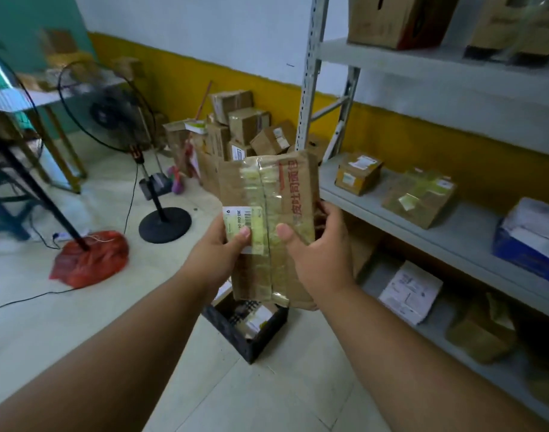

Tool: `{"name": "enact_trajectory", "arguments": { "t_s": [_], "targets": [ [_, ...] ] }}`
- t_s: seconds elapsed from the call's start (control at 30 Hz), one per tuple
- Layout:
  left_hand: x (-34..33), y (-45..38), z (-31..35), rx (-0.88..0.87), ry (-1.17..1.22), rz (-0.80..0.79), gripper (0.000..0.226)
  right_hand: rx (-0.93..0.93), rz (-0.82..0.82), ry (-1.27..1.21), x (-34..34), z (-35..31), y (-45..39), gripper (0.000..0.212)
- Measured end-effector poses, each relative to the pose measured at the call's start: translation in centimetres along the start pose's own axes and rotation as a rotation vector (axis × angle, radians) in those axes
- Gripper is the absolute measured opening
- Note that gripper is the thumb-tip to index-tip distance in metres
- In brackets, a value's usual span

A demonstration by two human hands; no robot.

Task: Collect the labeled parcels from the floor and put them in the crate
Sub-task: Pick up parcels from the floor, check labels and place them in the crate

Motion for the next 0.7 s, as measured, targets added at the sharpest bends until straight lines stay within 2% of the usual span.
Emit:
{"name": "enact_trajectory", "arguments": {
  "t_s": [0.27,0.47,0.7],
  "targets": [
    [-0.7,-8.6,-4.3,0.079,-0.072,0.045,0.026,-0.137,-0.045,0.042,-4.5,7.2,-5.6,0.078],
    [2.0,-16.8,-6.4,0.152,-0.328,0.105,0.021,-0.154,-0.07,0.111,-9.8,10.9,-10.9,0.078],
    [3.8,-25.6,-9.9,0.25,-0.499,0.067,0.029,-0.186,-0.019,0.327,-15.6,14.1,-14.8,0.073]
  ]
}}
Point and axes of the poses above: each hand's wrist, its own y-axis away from the middle knuckle, its own x-axis out of the back of the hand, z = x × y, the point moved 4 cm from there along -y, towards the middle knuckle, and after that the axes turned 13 degrees about -y, right-handed, at the moved point
